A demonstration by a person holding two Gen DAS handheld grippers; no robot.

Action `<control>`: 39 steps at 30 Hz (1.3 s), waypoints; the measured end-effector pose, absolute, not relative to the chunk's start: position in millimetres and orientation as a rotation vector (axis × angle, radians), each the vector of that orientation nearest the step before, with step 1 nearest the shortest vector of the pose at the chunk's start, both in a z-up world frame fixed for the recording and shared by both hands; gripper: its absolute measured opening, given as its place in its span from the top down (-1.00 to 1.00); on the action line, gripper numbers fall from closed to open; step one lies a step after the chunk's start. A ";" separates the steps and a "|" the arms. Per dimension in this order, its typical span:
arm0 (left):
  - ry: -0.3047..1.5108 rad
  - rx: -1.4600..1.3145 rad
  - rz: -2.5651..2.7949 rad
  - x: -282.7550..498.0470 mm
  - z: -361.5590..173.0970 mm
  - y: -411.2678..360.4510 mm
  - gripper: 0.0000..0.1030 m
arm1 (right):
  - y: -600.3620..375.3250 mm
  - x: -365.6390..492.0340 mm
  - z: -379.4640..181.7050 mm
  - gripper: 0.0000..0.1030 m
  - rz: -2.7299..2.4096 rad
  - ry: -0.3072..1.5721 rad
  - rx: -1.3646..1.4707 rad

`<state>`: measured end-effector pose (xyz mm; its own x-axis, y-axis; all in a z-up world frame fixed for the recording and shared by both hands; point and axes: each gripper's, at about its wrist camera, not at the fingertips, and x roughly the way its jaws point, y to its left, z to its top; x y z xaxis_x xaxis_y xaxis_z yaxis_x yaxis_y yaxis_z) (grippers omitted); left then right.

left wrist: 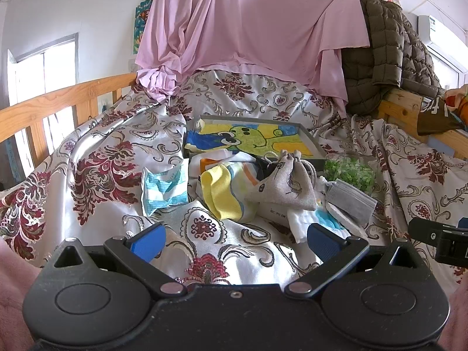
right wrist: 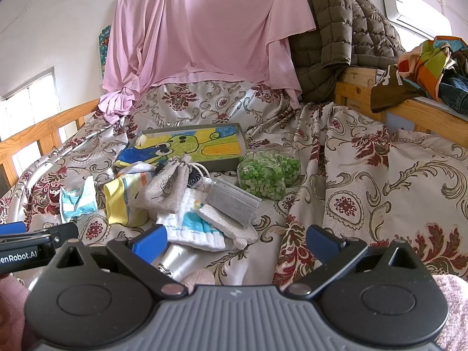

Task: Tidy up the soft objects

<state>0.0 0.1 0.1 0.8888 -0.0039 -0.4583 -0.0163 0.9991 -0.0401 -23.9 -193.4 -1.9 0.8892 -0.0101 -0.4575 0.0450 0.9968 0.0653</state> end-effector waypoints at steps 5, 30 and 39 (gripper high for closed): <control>0.480 -0.058 0.004 -1.3 1.1 0.2 -0.99 | -193.1 -23.4 -2.5 -0.99 -0.028 0.475 0.073; 0.695 -0.173 -0.284 126.3 -26.3 -4.6 -0.98 | -245.6 102.3 2.4 -0.99 0.160 0.559 0.004; 0.780 -0.203 -0.422 163.8 -60.7 -21.5 -0.98 | -240.4 153.2 -37.3 -0.99 0.247 0.698 -0.058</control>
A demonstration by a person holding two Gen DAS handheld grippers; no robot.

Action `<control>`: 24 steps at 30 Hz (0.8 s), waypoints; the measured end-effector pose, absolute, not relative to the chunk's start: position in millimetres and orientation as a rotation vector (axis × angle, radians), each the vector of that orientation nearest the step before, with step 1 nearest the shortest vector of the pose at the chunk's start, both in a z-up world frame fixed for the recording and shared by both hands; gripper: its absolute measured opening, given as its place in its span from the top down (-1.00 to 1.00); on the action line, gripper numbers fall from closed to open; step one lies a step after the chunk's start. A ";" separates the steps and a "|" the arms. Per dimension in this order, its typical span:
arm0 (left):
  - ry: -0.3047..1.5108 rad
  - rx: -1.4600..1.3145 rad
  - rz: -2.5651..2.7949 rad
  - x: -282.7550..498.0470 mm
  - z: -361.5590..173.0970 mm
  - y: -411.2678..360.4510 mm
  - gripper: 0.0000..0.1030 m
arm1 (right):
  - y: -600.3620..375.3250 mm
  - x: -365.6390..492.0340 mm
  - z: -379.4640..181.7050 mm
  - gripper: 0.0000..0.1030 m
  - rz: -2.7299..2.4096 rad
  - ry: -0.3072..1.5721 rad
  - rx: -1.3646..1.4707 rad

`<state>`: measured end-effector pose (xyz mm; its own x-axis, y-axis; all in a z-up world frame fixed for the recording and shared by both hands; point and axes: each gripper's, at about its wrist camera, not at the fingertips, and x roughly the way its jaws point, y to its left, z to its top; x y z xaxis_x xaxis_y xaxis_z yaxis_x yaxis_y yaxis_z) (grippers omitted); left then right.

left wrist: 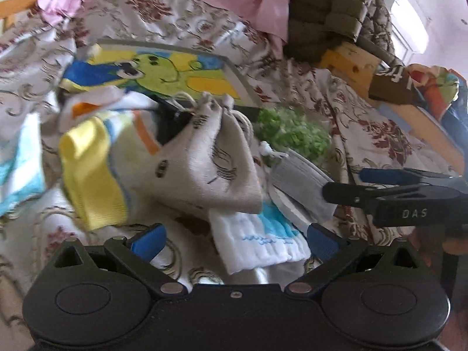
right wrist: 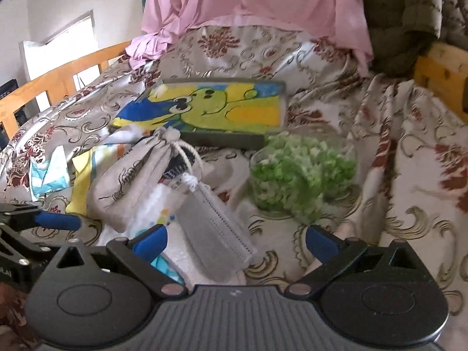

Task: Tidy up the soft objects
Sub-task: 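Grasp the white towel with the left gripper while the right gripper grasps the grey mask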

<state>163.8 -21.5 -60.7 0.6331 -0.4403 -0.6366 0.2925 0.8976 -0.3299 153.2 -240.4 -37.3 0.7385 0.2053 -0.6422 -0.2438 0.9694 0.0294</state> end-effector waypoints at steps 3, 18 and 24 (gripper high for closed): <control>0.819 -0.245 -0.447 173.9 -70.6 -23.2 -0.98 | -239.9 159.0 -42.8 -0.97 0.246 0.721 -0.062; 0.876 -0.289 -0.504 192.1 -90.9 -26.8 0.01 | -237.6 184.5 -71.6 -0.63 0.255 0.803 0.032; 0.898 -0.325 -0.490 197.0 -95.1 -26.1 0.59 | -233.6 182.5 -71.1 -0.26 0.279 0.781 0.034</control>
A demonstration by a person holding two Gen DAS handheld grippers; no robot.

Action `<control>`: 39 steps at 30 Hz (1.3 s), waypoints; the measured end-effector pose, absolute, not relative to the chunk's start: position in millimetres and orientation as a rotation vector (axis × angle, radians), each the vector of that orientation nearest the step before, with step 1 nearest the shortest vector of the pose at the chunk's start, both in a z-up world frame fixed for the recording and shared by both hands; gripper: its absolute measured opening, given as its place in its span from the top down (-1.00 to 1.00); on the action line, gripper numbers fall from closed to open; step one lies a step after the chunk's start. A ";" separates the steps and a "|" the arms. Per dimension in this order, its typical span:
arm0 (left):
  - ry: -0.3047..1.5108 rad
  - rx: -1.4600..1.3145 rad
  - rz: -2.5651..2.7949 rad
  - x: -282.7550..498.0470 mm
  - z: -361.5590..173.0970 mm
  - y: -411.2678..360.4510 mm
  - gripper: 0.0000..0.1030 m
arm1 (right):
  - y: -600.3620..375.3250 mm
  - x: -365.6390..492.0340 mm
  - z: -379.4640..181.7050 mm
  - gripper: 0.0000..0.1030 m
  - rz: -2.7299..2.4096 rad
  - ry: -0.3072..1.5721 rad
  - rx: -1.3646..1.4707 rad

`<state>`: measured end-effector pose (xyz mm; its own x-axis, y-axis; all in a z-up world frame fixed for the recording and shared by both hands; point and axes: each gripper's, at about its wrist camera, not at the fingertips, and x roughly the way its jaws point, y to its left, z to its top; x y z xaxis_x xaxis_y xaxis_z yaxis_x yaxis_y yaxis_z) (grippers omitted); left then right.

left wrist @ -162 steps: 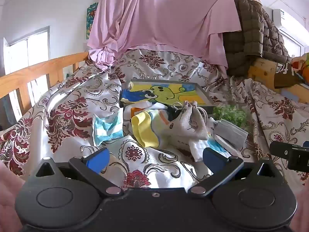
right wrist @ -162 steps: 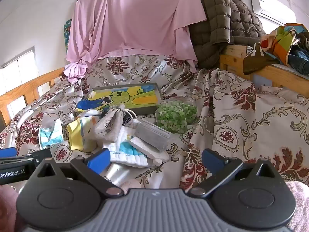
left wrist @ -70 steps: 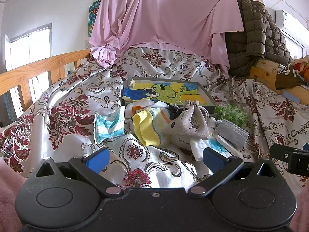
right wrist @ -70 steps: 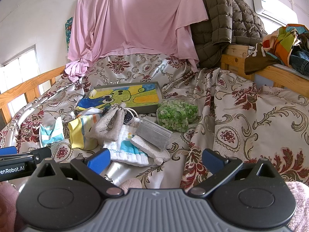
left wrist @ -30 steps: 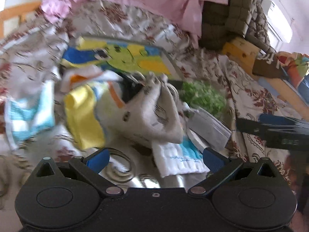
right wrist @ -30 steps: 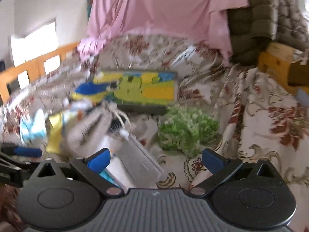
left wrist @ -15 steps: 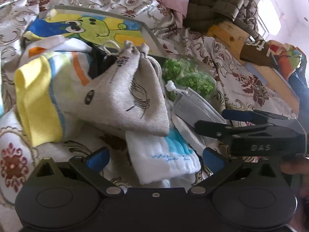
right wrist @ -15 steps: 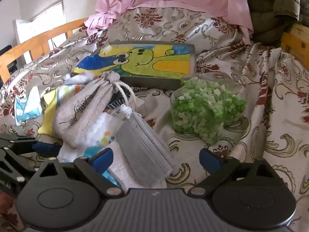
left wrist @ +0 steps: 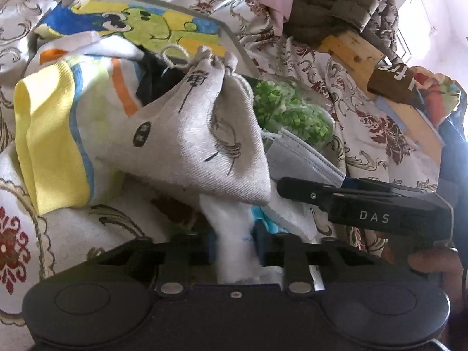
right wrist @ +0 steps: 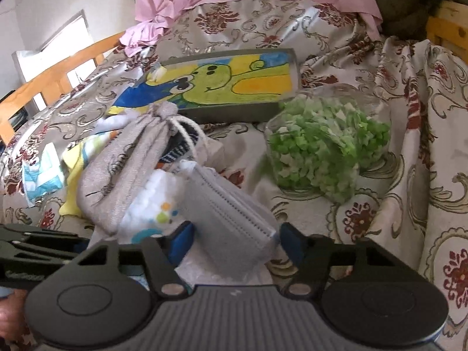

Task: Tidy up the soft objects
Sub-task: 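Grasp the white towel with the left gripper while the right gripper grasps the grey mask, then carry the white towel with the left gripper onto the painting tray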

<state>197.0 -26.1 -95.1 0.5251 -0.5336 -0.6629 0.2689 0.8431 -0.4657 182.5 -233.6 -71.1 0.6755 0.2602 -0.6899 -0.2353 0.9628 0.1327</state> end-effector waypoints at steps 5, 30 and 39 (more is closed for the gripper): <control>0.892 -0.321 -0.478 188.8 -88.9 -24.8 0.76 | -230.1 176.1 -64.6 0.04 0.258 0.747 -0.006; 0.929 -0.389 -0.440 172.0 -95.4 -17.9 0.13 | -229.0 163.7 -55.1 0.30 0.311 0.719 -0.010; 0.897 -0.300 -0.448 154.5 -80.3 -19.1 0.78 | -212.7 141.9 -43.4 0.33 0.283 0.574 -0.145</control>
<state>154.5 -19.1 -80.3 0.5414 -0.4931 -0.6810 0.2473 0.8675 -0.4316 141.9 -212.7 -43.4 0.8023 0.2231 -0.5537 -0.3033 0.9512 -0.0562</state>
